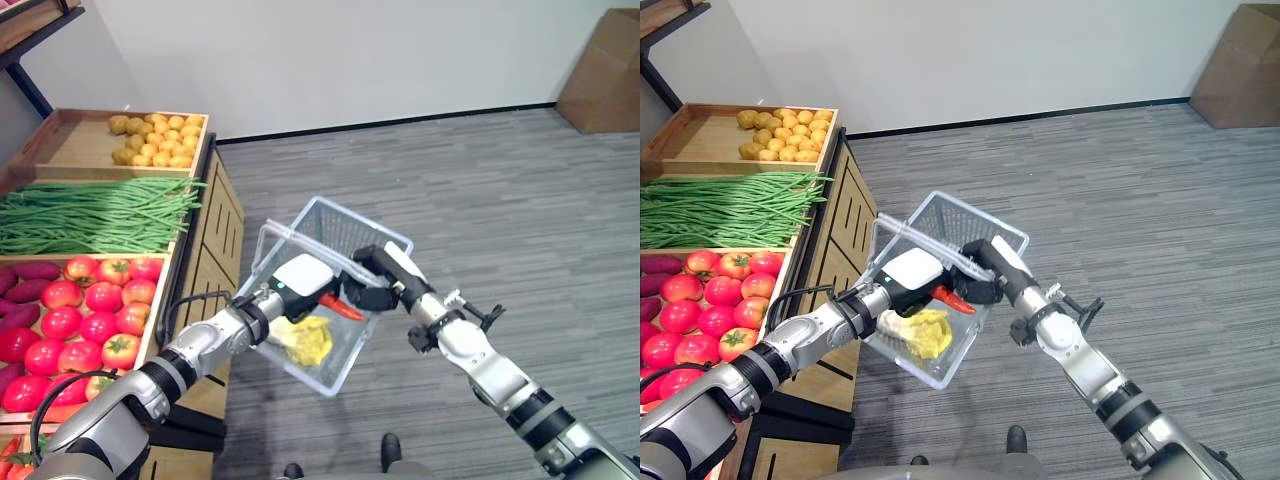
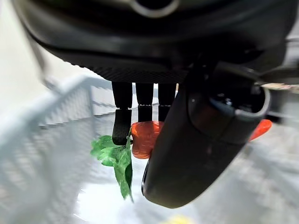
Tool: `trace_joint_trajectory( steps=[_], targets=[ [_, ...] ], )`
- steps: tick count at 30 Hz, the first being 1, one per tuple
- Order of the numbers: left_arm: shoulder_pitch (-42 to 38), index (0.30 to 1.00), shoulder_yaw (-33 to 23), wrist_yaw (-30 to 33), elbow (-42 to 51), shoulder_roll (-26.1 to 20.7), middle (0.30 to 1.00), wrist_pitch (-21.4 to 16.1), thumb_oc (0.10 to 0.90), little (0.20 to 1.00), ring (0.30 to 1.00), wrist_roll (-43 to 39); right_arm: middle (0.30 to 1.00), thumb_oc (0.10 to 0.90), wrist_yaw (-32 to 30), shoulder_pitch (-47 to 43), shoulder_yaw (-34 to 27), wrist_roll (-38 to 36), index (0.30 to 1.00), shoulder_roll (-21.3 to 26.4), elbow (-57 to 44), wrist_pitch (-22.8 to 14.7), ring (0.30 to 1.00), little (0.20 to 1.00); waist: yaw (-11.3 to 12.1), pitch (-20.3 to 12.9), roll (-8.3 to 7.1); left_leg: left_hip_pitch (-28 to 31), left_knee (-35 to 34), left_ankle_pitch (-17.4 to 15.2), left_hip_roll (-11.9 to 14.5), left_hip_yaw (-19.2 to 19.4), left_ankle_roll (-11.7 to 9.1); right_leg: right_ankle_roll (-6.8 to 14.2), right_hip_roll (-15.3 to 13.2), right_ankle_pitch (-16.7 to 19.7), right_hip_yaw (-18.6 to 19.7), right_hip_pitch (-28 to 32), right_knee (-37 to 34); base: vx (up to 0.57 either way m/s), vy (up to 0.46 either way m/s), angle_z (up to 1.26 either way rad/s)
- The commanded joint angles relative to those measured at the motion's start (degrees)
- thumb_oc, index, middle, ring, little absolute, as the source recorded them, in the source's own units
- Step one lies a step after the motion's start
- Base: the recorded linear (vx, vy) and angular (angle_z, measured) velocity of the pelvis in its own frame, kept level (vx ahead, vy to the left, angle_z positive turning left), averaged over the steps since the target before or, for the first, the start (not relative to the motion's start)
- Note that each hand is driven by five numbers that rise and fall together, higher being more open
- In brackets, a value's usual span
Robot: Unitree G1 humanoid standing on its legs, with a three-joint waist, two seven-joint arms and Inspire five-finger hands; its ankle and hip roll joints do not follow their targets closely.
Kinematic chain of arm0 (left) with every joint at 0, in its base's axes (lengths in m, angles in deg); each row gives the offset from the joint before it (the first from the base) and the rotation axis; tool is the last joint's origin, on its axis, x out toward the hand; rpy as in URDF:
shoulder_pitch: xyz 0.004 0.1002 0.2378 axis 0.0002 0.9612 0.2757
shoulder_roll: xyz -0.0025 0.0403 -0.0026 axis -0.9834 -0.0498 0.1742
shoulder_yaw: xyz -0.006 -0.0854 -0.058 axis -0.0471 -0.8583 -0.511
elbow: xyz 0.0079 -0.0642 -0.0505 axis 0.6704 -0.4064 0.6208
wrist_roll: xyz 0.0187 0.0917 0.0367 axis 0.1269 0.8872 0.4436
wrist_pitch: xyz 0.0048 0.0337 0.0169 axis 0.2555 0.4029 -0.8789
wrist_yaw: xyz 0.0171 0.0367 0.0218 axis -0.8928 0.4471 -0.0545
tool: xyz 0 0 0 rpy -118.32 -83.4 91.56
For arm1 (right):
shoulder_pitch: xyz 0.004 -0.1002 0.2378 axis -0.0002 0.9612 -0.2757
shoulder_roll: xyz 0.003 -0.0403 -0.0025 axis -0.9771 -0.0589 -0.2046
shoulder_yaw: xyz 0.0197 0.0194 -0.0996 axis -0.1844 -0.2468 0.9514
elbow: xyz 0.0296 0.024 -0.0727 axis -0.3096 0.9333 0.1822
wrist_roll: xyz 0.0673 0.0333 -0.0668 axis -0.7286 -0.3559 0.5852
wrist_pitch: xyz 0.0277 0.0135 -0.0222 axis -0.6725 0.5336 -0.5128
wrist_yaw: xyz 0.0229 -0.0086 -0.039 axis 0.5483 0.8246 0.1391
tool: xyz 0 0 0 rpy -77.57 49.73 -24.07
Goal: Get the vegetables into the basket
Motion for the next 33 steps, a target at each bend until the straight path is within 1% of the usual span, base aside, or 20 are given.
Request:
trace_joint_trajectory(
  steps=[1, 4, 8, 12, 14, 16, 20, 22, 24, 25, 27, 28, 29, 30, 32, 33],
  targets=[
    [-5.0, 1.0, -3.1, 5.6, -6.3, -0.1, 1.0, 2.3, 0.9, 1.0, 1.0, 4.8, 0.3, 0.4, -0.2, -3.5, -2.7, -5.3, 0.3, -2.2, -9.4, -10.9, 0.3, 0.3, -0.6, -5.4, -2.65, -2.6, 0.0, -0.5, 2.5, -3.7, -2.8, 7.0, -4.6, -3.4, 1.6, 1.8, 0.0, -0.01, -0.002, -0.1],
    [-5.0, 1.0, -3.0, 5.5, -9.9, -0.2, 1.0, 4.1, 0.9, 1.0, 1.0, 8.1, 0.3, 0.4, 0.0, -2.5, -3.1, -5.2, 0.3, -1.9, -10.3, -10.9, 0.3, 0.3, -0.8, -5.4, -2.58, -2.5, 0.0, -0.5, 2.6, -3.5, -2.9, 7.0, -4.6, -3.4, 1.7, 1.8, 0.0, -0.01, -0.001, -0.12],
    [-4.3, 1.0, -4.2, 5.7, -11.7, 1.0, 1.0, 5.6, 0.9, 1.0, 1.0, 8.6, 0.3, 0.4, -0.6, -1.1, -4.4, -5.7, 0.3, -1.7, -11.1, -10.9, 0.3, 0.3, -0.8, -5.2, -2.59, -2.5, 0.0, -0.5, 2.7, -3.3, -2.9, 7.0, -4.6, -3.4, 1.8, 1.8, 0.0, 0.0, 0.0, -0.03],
    [-3.5, 1.0, -4.5, 5.8, -10.3, 1.4, 1.0, 4.7, 0.9, 1.0, 1.0, 7.7, 0.3, 0.4, -1.2, -0.9, -4.9, -5.7, 0.3, -2.0, -10.6, -10.8, 0.3, 0.3, -0.9, -5.0, -2.61, -2.6, 0.0, -0.5, 2.7, -3.3, -2.9, 7.0, -4.6, -3.4, 1.8, 1.8, 0.0, 0.0, 0.0, 0.0],
    [-2.3, 1.0, -4.8, 6.0, -6.3, 1.8, 1.0, 3.6, 0.9, 1.0, 1.0, 6.6, 0.3, 0.4, -2.0, -0.8, -5.7, -5.4, 0.3, -2.3, -9.8, -10.6, 0.3, 0.3, -0.7, -4.9, -2.65, -2.6, 0.0, -0.5, 2.7, -3.5, -2.9, 6.9, -4.6, -3.5, 1.6, 2.0, 0.0, 0.0, 0.0, 0.0],
    [-1.6, 1.0, -4.8, 5.9, -4.2, 2.0, 1.0, 2.8, 0.9, 1.0, 1.0, 5.8, 0.3, 0.4, -2.6, -0.8, -6.0, -4.9, 0.3, -2.6, -9.3, -10.6, 0.3, 0.3, -0.6, -4.9, -2.72, -2.6, 0.0, -0.5, 2.7, -3.7, -2.8, 6.9, -4.7, -3.5, 1.5, 2.1, 0.0, 0.0, 0.0, 0.0],
    [1.1, 1.0, -5.0, 4.6, 3.2, 2.5, 1.0, -0.1, 0.9, 1.0, 1.0, 1.7, 0.3, 0.4, -5.3, -0.3, -7.8, -1.4, 0.3, -3.1, -6.2, -9.9, 0.3, 0.3, -0.2, -4.9, -2.81, -2.7, 0.0, -0.5, 2.6, -4.2, -2.7, 6.8, -4.8, -3.7, 1.1, 2.3, 0.0, 0.0, 0.0, 0.0],
    [3.4, 1.0, -5.8, 3.1, 7.5, 2.6, 1.0, -2.0, 0.9, 1.0, 1.0, -2.3, 0.3, 0.4, -6.5, 0.5, -9.5, -0.1, 0.3, -3.5, -4.0, -9.2, 0.3, 0.3, 0.1, -4.8, -2.81, -2.7, 0.0, -0.5, 2.5, -4.6, -2.5, 6.7, -4.8, -3.7, 0.9, 2.6, 0.0, 0.0, 0.0, 0.0],
    [7.3, 1.0, -7.4, -0.7, 14.2, 1.4, 1.0, -4.6, 0.9, 1.0, 1.0, -9.6, 0.3, 0.4, -8.2, 1.5, -11.7, 1.7, 0.3, -4.0, -1.1, -8.4, 0.3, 0.3, 0.5, -4.9, -2.76, -2.7, 0.0, -0.5, 2.3, -5.0, -2.4, 6.7, -4.9, -3.8, 0.6, 3.0, 0.0, 0.0, 0.0, 0.0],
    [7.4, 1.0, -7.5, -0.8, 14.3, 1.3, 1.0, -4.5, 0.9, 1.0, 1.0, -9.7, 0.3, 0.4, -8.2, 1.5, -11.6, 1.7, 0.3, -4.1, -1.1, -8.4, 0.3, 0.3, 0.5, -4.9, -2.78, -2.7, 0.0, -0.5, 2.3, -5.0, -2.4, 6.7, -4.9, -3.8, 0.6, 3.0, 0.0, 0.01, 0.0, 0.04],
    [10.1, 1.0, -8.3, -3.3, 18.6, 0.0, 1.0, -6.2, 0.9, 1.0, 1.0, -14.9, 0.3, 0.4, -9.6, 1.9, -13.4, 2.8, 0.3, -4.9, 2.4, -7.7, 0.3, 0.3, 1.0, -5.0, -2.71, -2.7, 0.0, -0.6, 2.2, -5.4, -2.3, 6.6, -4.9, -3.9, 0.4, 3.2, 0.0, 0.01, -0.001, 0.08],
    [13.4, 1.0, -9.9, -5.9, 21.8, -0.9, 1.0, -6.5, 0.9, 1.0, 1.0, -21.1, 0.3, 0.4, -11.3, 1.9, -15.1, 3.9, 0.3, -5.7, 6.0, -7.1, 0.3, 0.3, 1.6, -5.1, -2.72, -2.6, 0.0, -0.6, 2.1, -5.7, -2.2, 6.5, -5.0, -3.9, 0.1, 3.4, 0.0, 0.01, -0.008, 0.08],
    [15.9, 1.0, -10.8, -7.7, 22.7, -0.8, 1.0, -6.5, 0.9, 1.0, 1.0, -25.7, 0.3, 0.4, -12.1, 1.8, -15.9, 4.8, 0.3, -6.1, 7.9, -6.6, 0.3, 0.3, 1.9, -5.0, -2.76, -2.6, 0.0, -0.5, 2.1, -5.9, -2.2, 6.5, -5.0, -3.9, 0.0, 3.5, 0.0, 0.01, -0.007, 0.07],
    [16.1, 1.0, -11.1, -8.1, 23.1, -1.0, 1.0, -6.3, 0.9, 1.0, 1.0, -26.1, 0.3, 0.4, -12.2, 1.7, -15.8, 4.9, 0.3, -6.2, 8.0, -6.6, 0.3, 0.3, 1.8, -5.1, -2.78, -2.6, 0.0, -0.5, 2.1, -5.9, -2.2, 6.5, -5.0, -3.9, -0.1, 3.6, 0.0, 0.0, -0.011, 0.06],
    [20.1, 1.0, -12.4, -11.0, 24.0, -0.9, 1.0, -5.7, 0.9, 1.0, 1.0, -34.8, 0.3, 0.4, -13.3, 1.4, -17.2, 6.1, 0.3, -6.6, 11.9, -5.7, 0.3, 0.3, 2.3, -5.0, -2.72, -2.7, 0.0, -0.4, 2.0, -6.4, -2.1, 6.4, -5.0, -3.9, -0.3, 3.7, 0.0, 0.0, -0.008, 0.12],
    [22.0, 1.0, -13.0, -11.3, 24.3, -0.9, 1.0, -5.6, 0.9, 1.0, 1.0, -38.9, 0.3, 0.4, -13.8, 1.2, -17.9, 6.3, 0.3, -6.7, 13.7, -5.2, 0.3, 0.3, 2.6, -4.9, -2.71, -2.7, 0.0, -0.4, 1.9, -6.6, -2.1, 6.3, -5.0, -3.9, -0.5, 3.8, 0.0, -0.01, -0.014, 0.15]
  ],
)
